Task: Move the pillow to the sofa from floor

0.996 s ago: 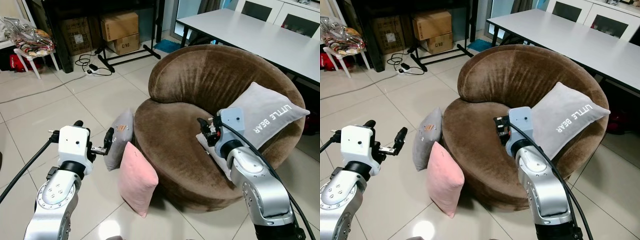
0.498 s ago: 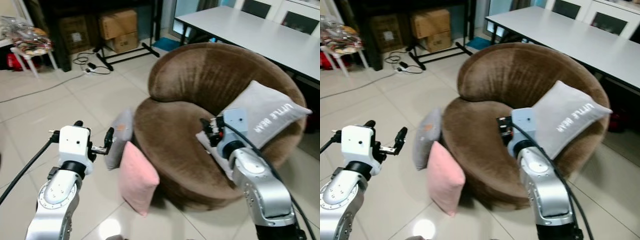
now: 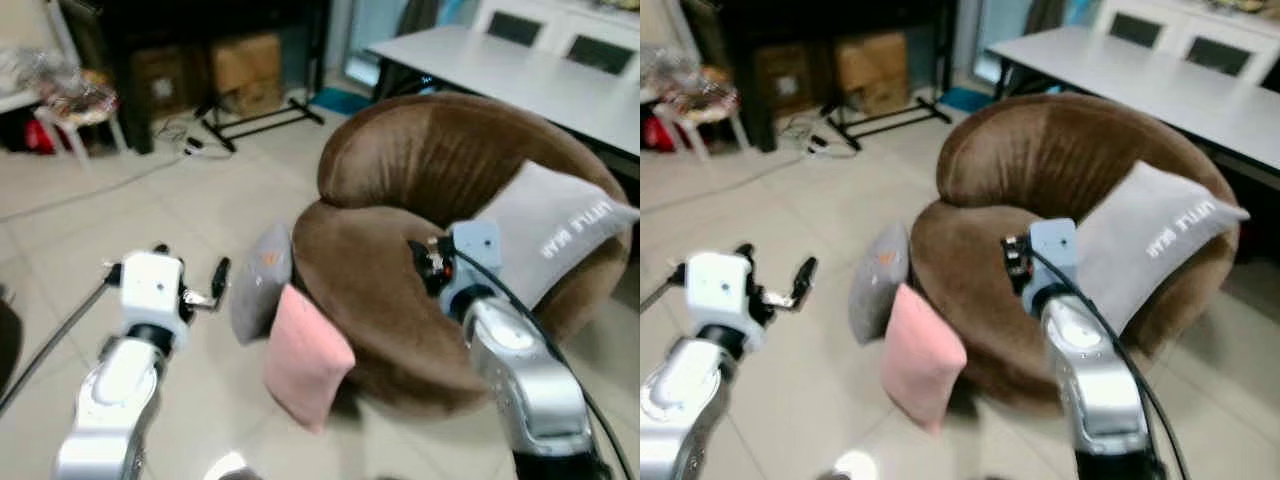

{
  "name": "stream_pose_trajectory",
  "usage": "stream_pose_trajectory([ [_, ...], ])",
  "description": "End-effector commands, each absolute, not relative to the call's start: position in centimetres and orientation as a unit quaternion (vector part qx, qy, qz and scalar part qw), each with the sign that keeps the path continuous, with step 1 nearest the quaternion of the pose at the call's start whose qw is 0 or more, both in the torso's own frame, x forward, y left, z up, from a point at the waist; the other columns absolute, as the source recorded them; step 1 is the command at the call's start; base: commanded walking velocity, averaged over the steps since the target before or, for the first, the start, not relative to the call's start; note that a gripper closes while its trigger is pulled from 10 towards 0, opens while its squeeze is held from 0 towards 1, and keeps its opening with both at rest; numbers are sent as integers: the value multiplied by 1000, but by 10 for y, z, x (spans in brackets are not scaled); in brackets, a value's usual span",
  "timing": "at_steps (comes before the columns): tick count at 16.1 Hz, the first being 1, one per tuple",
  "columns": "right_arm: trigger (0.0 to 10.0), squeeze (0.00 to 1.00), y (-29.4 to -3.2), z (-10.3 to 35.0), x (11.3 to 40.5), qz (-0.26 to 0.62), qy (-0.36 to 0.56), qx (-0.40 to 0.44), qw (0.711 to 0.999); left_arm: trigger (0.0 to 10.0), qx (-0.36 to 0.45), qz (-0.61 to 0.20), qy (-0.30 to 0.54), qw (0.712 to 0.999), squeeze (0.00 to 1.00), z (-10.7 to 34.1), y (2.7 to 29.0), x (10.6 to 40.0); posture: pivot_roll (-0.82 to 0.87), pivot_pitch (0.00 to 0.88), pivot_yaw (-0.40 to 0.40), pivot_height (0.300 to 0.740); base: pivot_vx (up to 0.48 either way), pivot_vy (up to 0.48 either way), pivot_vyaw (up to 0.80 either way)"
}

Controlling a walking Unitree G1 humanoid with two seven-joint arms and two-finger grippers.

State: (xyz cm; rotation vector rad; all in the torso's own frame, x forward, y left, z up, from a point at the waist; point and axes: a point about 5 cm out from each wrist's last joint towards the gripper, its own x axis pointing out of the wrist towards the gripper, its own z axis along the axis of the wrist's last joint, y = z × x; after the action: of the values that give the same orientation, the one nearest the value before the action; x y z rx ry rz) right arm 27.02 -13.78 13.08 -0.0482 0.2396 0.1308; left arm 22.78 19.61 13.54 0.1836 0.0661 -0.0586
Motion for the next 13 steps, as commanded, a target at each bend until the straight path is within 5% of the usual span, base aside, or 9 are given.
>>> stream_pose_trajectory([
  [1,10000,0,-139,138,273,63,107,-30,992,10000,94,-29,32,995,0,136,194,228,2,0,-82,740,0,0,0],
  [5,10000,0,-140,141,274,63,96,-42,992,10000,89,-31,26,995,0,138,195,228,3,0,-84,740,0,0,106],
  [9,10000,0,-135,142,274,81,93,-38,992,10000,86,-30,26,996,0,138,196,228,3,0,-84,740,266,0,800],
  [13,10000,0,-136,141,274,76,96,-29,992,10000,83,-32,25,996,0,138,196,228,3,0,-84,740,272,0,0],
])
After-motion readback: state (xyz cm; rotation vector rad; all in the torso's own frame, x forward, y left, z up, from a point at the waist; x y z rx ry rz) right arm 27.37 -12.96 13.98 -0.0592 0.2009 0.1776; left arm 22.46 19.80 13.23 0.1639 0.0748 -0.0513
